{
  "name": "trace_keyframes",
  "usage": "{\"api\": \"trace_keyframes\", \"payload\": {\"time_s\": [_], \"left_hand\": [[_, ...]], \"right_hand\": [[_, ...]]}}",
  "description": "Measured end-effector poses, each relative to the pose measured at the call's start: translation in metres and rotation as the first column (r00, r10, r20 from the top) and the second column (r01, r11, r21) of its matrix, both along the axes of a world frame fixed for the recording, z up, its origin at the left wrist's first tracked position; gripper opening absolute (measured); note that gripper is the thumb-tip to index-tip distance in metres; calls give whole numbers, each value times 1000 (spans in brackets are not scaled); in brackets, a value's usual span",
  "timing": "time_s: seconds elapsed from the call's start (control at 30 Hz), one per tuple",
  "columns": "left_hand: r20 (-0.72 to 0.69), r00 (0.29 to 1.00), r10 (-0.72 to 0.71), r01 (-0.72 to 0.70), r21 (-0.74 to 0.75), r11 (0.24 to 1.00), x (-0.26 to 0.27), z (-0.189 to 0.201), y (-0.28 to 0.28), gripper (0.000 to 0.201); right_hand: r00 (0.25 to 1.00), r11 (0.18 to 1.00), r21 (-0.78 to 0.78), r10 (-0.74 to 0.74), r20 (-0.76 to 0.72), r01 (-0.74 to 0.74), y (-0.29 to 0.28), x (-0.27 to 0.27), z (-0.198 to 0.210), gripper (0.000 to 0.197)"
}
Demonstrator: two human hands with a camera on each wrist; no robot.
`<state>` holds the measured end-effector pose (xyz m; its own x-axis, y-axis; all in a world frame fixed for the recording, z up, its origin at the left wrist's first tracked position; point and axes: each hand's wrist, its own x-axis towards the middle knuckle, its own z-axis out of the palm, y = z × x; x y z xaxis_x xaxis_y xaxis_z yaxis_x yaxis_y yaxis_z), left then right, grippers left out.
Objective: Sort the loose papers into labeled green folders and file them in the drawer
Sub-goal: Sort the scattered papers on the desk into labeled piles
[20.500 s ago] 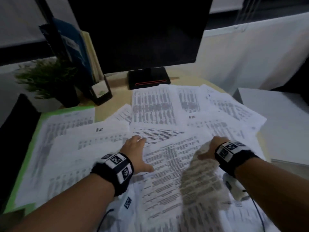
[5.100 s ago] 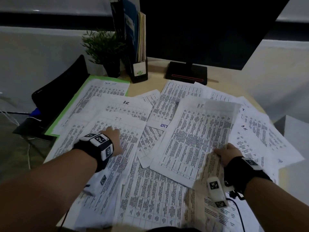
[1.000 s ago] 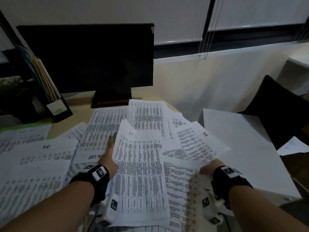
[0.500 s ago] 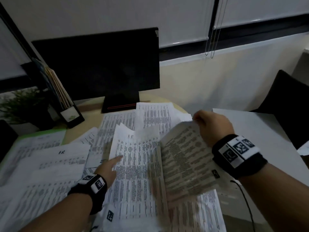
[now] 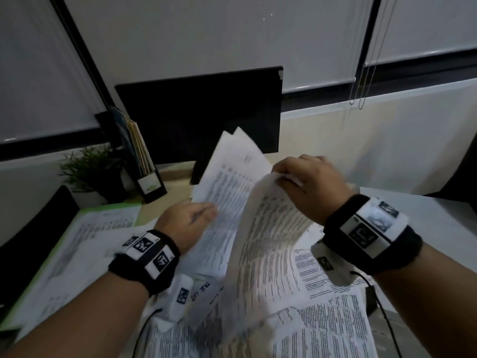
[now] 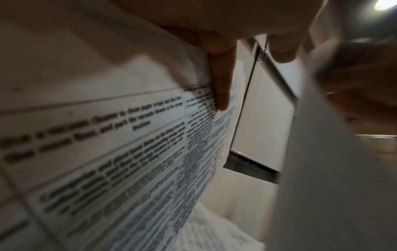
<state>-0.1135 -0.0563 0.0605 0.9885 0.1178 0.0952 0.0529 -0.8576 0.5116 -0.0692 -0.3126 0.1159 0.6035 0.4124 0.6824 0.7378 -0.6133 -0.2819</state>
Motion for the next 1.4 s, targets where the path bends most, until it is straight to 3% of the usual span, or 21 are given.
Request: {"api": "trace_keyframes", "payload": {"time_s": [0.07,0.13,0.2,0.27,0.37,0.4,0.5,0.6,0.67,0.77,0.9,1.0,1.13,1.2,1.27,1.4], "left_hand": [[-50,993,-105,103,-33,994,-6,10,-21,71],[-106,987,-123,128,37,991,-10,12,-39,57],[-66,995,-81,83,25,996,-10,9,-51,36],[-22,1000,-12,8,-154,988,-10,3,-54,25],[-41,996,78,-88,-450,889,-10,2,-49,18],[-46,995,86,-97,-512,854,-10,1,-47,19],[-67,992,111,-129,-607,784,-11,-3,-40,19],[-87,986,140,-163,-651,742,-11,-10,-35,23],[-104,983,150,-180,-687,704,-10,-16,-33,19],[-103,983,149,-179,-691,700,-7,-26,-28,7],[-85,986,145,-163,-685,710,-2,-41,-19,16],[-130,971,202,-239,-603,761,0,-61,-9,25],[-240,931,276,-359,-458,813,-6,-108,1,74],[-287,914,286,-395,-471,789,-15,-119,-7,73],[-362,895,261,-424,-511,748,-23,-135,-12,64],[-449,854,264,-492,-528,693,-35,-158,-15,93]], "right_hand": [[996,998,64,-24,-81,29,11,2,-2,11],[965,991,105,-47,-257,76,17,2,-1,14],[920,984,129,-64,-386,123,18,3,-1,15],[869,979,59,-145,-472,195,12,6,-3,21],[768,922,-201,-386,-510,330,-9,13,-10,42],[723,909,-201,-413,-554,365,-17,15,-14,45],[573,892,67,-228,-787,446,-39,25,-48,49],[506,782,340,36,-862,523,-47,38,-83,40],[506,737,386,70,-860,555,-47,42,-92,23],[488,730,346,20,-873,589,-54,46,-107,19],[394,729,239,-46,-918,642,-65,43,-123,20],[293,668,225,11,-956,709,-72,38,-142,25],[154,694,83,-41,-987,715,-74,31,-173,14],[108,722,-16,-125,-986,691,-70,30,-193,12],[66,743,-87,-174,-982,663,-61,29,-208,24],[29,736,-143,-216,-976,661,-31,19,-210,33]]}}
